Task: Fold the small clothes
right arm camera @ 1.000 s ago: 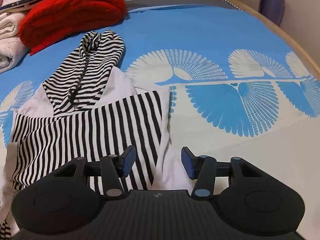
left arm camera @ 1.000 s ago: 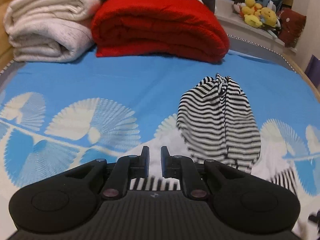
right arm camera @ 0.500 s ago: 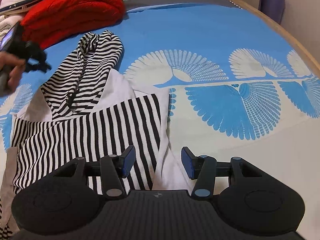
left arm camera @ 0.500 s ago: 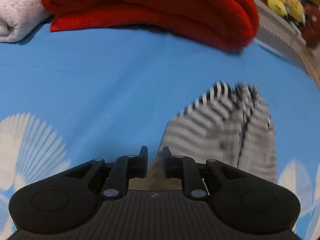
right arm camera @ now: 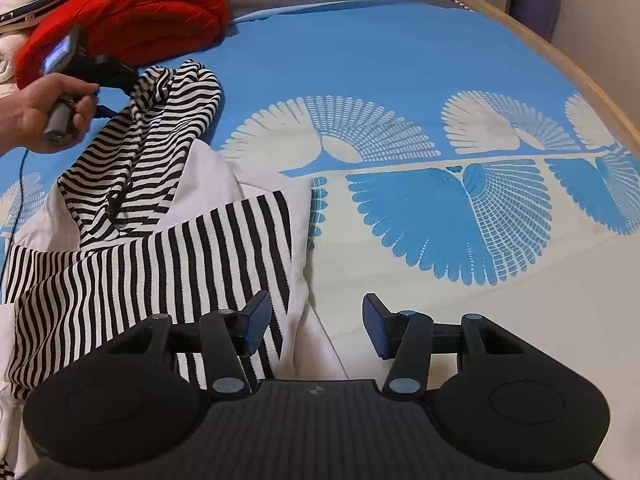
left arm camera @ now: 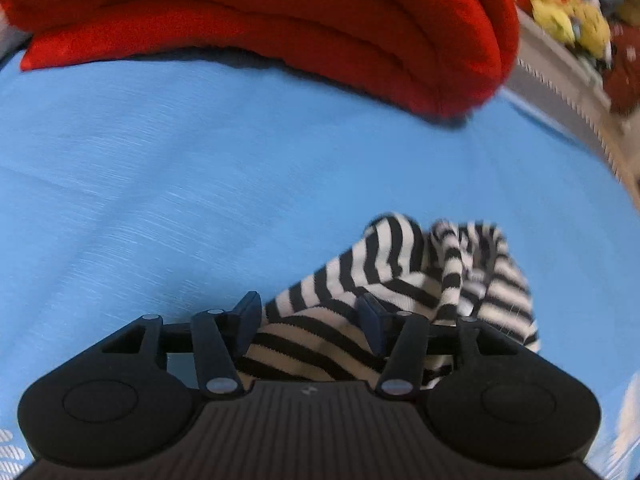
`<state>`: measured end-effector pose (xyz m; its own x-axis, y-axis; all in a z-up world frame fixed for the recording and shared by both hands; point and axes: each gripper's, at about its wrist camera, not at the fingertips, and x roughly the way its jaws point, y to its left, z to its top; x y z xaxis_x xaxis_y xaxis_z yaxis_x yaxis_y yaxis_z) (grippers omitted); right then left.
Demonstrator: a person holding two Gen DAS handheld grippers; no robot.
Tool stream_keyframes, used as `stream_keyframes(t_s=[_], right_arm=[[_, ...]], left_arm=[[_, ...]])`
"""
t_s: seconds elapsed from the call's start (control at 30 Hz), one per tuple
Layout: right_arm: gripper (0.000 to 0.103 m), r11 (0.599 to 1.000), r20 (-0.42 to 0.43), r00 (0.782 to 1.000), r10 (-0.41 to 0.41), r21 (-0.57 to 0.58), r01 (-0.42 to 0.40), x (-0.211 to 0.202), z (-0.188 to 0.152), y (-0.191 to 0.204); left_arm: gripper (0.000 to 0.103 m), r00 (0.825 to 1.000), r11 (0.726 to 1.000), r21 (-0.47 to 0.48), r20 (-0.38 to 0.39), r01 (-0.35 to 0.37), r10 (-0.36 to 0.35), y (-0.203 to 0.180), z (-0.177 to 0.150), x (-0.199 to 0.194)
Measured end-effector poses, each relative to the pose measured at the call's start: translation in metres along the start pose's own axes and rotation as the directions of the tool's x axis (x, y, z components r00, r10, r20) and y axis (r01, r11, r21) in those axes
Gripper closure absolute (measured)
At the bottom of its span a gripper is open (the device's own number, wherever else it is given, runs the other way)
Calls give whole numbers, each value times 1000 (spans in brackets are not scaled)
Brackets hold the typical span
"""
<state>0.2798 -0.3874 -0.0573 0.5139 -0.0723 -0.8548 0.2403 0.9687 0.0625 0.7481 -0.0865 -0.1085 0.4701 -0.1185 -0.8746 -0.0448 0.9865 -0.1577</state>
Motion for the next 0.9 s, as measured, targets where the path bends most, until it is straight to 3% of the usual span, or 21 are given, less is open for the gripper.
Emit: stream_keyframes(t_s=[0.03,0.07,0.1,0.17,0.27,0.4,0.47,0.57,0.63,0.7,0.73,0.77,0.8,0.83,0.9], right_arm=[[50,1000,0,1000,0,0,0,0,0,0],[50,1000,1,1000,1,1,-1,-1,0,0],[50,1000,2,1000,1,2,-1,-1,0,0],[50,1000,2,1000,2,5,-2,-2,1,-1],[50,1000,15,1000,3,8,-3,-5,4,-4],[50,1000,37,999,5,30,-6,-13,8,-10],[50,999,53,999,8,46,-10,-18,11,-13],[50,996,85,996,17,91,-25,-30,13,-18],[50,990,111,993,35,130,-50,-40,14,-21],[50,983,142,989,45,168,-69,-51,15,-25],[50,979,159,986,50,185,-79,-57,15,-26],[50,976,174,983,54,199,-89,-62,14,-27],[50,971,190,980,59,216,-100,-66,14,-27],[50,968,204,977,63,227,-110,-70,13,-28],[51,963,216,973,76,237,-128,-73,10,-25]], left_arm=[[73,1000,999,38,18,-23,22,-5,-3,-1],[90,1000,997,70,21,-22,21,-8,-5,-3],[100,1000,996,93,14,-10,8,-10,-6,-6],[100,999,991,133,50,-7,0,-13,-7,-22],[101,992,979,197,103,48,-69,-15,-13,-63],[101,968,931,339,155,135,-197,-16,-49,-143],[101,946,878,446,173,174,-275,-15,-85,-192],[101,908,748,625,144,225,-393,-12,-166,-266],[101,898,648,711,52,274,-438,4,-230,-309],[100,899,577,747,-62,330,-433,27,-287,-343],[98,902,582,734,-94,349,-422,39,-305,-354],[98,905,617,702,-92,355,-416,54,-319,-366],[98,907,681,641,-60,355,-416,70,-326,-377],[98,910,763,540,-12,355,-415,86,-326,-384],[95,913,890,260,62,375,-402,116,-319,-383]])
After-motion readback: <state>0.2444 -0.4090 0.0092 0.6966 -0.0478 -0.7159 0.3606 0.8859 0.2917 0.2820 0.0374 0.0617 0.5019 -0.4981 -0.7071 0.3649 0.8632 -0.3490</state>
